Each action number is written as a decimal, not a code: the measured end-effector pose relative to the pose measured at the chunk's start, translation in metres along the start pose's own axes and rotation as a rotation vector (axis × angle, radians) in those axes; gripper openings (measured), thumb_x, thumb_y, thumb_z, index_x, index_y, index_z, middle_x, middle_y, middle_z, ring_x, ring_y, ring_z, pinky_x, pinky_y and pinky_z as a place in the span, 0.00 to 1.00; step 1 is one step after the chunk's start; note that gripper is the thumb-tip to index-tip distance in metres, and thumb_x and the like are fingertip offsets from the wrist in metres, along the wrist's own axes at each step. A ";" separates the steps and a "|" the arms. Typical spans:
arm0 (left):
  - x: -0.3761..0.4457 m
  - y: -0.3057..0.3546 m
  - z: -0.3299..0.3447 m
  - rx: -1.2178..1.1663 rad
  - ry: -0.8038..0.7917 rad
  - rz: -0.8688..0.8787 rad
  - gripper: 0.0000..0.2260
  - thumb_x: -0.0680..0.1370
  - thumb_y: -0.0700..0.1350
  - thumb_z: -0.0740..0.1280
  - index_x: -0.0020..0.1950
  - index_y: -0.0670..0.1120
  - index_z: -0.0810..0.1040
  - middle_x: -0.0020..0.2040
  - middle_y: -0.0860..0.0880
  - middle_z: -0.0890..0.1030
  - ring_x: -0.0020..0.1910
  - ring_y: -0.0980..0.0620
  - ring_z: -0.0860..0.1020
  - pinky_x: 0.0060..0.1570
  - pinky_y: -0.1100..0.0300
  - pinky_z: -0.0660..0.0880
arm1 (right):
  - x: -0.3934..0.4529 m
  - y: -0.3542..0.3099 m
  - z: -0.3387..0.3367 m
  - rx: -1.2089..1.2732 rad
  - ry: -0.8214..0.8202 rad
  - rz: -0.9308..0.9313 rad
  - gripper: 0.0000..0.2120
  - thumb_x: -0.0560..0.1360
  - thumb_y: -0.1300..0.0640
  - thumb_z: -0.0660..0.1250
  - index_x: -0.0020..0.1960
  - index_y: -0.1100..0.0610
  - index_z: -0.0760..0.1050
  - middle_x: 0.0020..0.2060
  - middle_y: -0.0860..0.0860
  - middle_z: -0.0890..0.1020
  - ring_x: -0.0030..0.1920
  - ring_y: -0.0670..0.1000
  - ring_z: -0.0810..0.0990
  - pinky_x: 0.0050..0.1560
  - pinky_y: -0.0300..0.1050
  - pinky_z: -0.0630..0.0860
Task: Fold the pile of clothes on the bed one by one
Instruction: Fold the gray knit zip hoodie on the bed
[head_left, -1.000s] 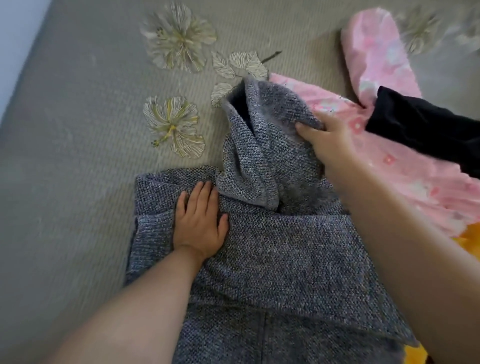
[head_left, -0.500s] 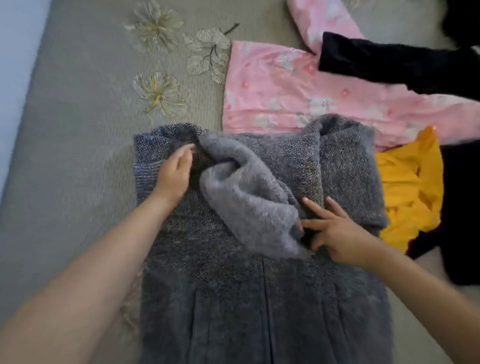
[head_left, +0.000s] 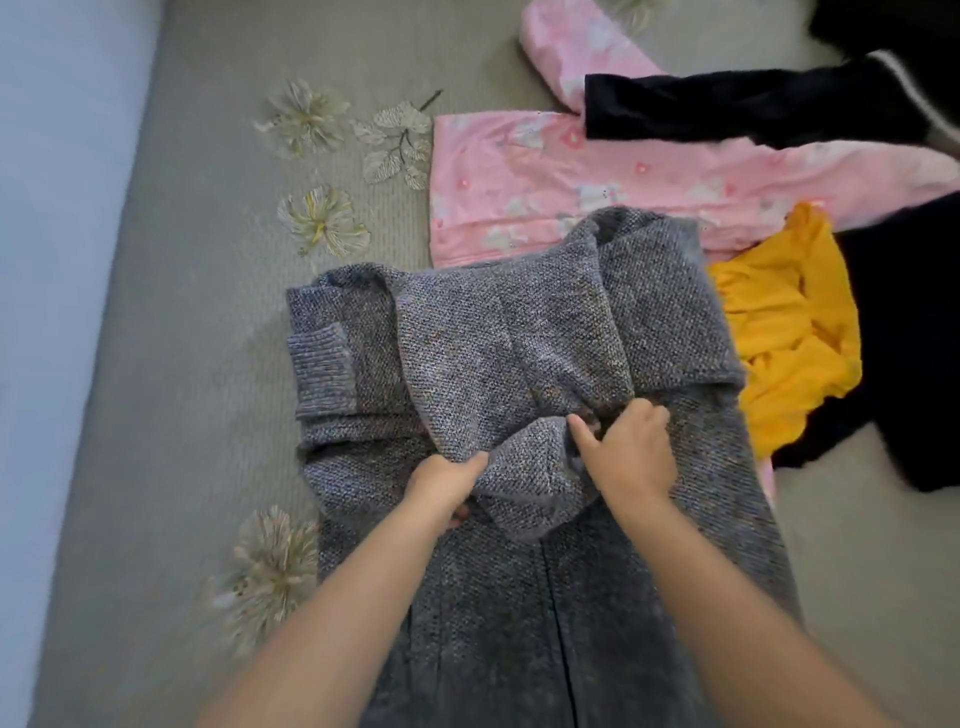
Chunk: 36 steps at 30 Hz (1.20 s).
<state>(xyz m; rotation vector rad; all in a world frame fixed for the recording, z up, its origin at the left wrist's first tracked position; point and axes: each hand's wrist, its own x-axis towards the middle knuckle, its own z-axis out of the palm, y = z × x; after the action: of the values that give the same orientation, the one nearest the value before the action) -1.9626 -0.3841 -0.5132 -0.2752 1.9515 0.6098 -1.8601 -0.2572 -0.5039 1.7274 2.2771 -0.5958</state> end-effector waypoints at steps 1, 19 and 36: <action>-0.001 -0.003 0.002 -0.041 -0.050 -0.030 0.19 0.76 0.53 0.64 0.57 0.39 0.70 0.46 0.42 0.76 0.39 0.45 0.77 0.44 0.54 0.74 | 0.001 -0.001 0.001 -0.024 -0.038 0.026 0.31 0.72 0.37 0.62 0.58 0.64 0.65 0.55 0.59 0.71 0.51 0.60 0.76 0.40 0.48 0.72; -0.036 -0.002 -0.007 -0.578 -0.052 0.093 0.13 0.78 0.30 0.55 0.60 0.41 0.69 0.55 0.43 0.75 0.48 0.45 0.76 0.46 0.50 0.74 | -0.029 -0.001 -0.020 1.346 -0.331 0.162 0.12 0.73 0.66 0.65 0.33 0.58 0.69 0.35 0.54 0.73 0.36 0.52 0.72 0.37 0.43 0.70; -0.024 -0.038 0.033 0.200 0.637 0.687 0.24 0.77 0.39 0.63 0.71 0.40 0.59 0.71 0.39 0.60 0.68 0.42 0.64 0.62 0.54 0.67 | -0.035 0.037 0.026 0.364 -0.009 -0.536 0.18 0.78 0.58 0.59 0.66 0.65 0.67 0.63 0.60 0.68 0.61 0.55 0.67 0.60 0.32 0.60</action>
<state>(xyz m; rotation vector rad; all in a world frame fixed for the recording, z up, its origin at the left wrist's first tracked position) -1.9090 -0.4007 -0.5147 0.4010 2.7250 0.8167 -1.8164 -0.2909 -0.5189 1.2075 2.7685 -1.1781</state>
